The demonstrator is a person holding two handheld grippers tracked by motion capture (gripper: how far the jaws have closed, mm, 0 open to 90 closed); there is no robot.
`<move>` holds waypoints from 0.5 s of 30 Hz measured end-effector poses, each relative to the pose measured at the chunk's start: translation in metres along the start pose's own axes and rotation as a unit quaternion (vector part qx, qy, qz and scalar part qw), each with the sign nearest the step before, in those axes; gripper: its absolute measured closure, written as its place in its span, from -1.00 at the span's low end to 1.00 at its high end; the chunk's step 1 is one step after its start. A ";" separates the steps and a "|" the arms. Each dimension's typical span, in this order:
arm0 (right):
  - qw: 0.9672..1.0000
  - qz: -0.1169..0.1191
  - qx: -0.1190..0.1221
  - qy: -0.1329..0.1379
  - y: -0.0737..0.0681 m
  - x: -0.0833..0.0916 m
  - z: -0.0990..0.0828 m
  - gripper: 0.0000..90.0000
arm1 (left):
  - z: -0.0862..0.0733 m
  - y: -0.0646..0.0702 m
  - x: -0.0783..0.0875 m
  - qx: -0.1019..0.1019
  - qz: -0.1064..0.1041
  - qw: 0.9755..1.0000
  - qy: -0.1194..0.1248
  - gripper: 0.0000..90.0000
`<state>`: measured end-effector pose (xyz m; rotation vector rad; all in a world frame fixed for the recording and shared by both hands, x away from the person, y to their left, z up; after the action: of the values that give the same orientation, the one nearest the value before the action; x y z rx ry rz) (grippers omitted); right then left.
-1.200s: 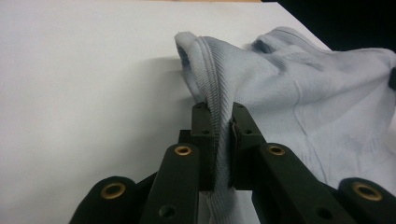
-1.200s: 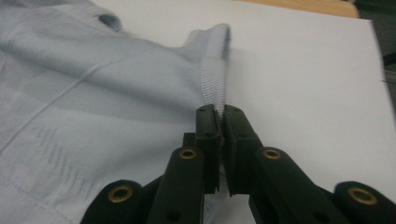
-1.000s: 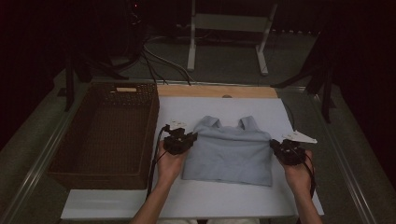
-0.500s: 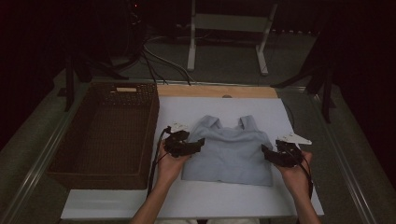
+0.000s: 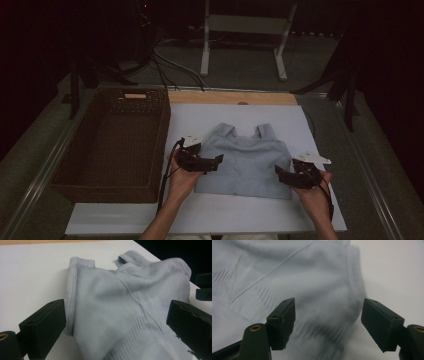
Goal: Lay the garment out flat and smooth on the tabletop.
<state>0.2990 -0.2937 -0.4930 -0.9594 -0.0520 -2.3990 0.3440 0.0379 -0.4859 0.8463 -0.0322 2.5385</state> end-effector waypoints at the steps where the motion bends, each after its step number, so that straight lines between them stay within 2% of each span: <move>1: 1.000 0.001 -0.001 -0.002 -0.001 -0.001 -0.002 -0.34 | -0.001 0.000 0.000 -0.001 0.000 1.000 -0.001 -0.91; 8: 0.999 0.004 -0.006 -0.031 -0.002 -0.006 -0.016 -0.15 | -0.010 -0.003 0.005 -0.002 -0.003 1.000 -0.004 -0.91; 9: 0.999 0.005 -0.006 -0.037 -0.001 -0.008 -0.018 -0.10 | -0.012 -0.003 0.005 -0.006 0.003 1.000 -0.003 -0.91; 10: 0.999 0.000 -0.005 -0.044 0.000 -0.010 -0.021 -0.01 | -0.013 -0.003 0.006 -0.009 0.007 1.000 -0.003 -0.91; 15: 0.998 0.005 0.001 -0.066 -0.001 -0.016 -0.024 0.39 | -0.016 -0.004 0.008 -0.010 0.006 1.000 -0.006 -0.91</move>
<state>0.2930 -0.2910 -0.5213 -1.1132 -0.0983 -2.3222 0.3313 0.0471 -0.4951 0.8555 -0.0669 2.5397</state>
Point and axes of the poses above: each handheld gripper's, and its own axes: x roughly backward along the jaws, z roughly out of its top, y roughly to its right, the point moved 2 cm from there along -x, roughly forward along the jaws, and after that the axes turned 15 degrees about z, right-handed, at the moved point
